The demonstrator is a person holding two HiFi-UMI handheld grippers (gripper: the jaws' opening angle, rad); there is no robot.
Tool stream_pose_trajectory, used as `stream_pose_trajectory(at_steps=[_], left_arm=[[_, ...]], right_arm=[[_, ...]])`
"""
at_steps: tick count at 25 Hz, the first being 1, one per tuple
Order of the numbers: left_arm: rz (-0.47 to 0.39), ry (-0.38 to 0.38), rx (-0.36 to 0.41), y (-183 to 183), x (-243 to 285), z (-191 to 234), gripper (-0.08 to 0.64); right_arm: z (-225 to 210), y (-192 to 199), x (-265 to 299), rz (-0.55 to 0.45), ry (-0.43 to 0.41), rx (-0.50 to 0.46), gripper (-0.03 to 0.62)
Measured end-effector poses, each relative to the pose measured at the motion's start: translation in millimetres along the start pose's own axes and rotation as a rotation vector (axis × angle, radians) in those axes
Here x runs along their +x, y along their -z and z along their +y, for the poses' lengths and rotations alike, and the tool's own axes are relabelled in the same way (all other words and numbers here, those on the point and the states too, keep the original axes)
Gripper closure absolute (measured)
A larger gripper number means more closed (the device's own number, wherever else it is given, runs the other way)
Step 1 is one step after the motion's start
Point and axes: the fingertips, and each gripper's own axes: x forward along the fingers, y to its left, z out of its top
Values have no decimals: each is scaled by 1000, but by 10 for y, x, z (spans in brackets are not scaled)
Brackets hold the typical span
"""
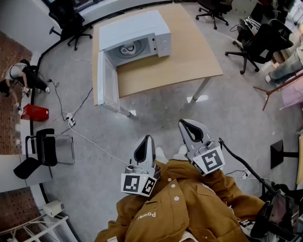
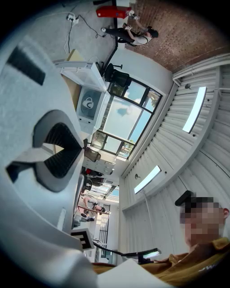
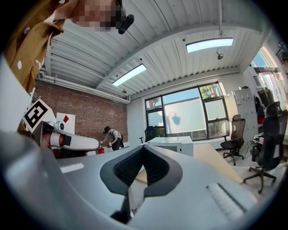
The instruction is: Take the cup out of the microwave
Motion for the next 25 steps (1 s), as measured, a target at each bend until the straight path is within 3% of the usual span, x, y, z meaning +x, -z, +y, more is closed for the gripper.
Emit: stream_pose_trajectory(at_steps=[8, 20, 25], left_arm=[[-15, -9, -16, -24, 101, 20, 557], [-28, 10, -14, -147, 98, 115, 558], [-36, -12, -9, -225, -25, 388, 557]], right_arm=[[-70, -112, -12, -67, 23, 3, 588], [32, -24, 115, -9, 20, 42, 586], [297, -8, 311, 11, -50, 16, 586]])
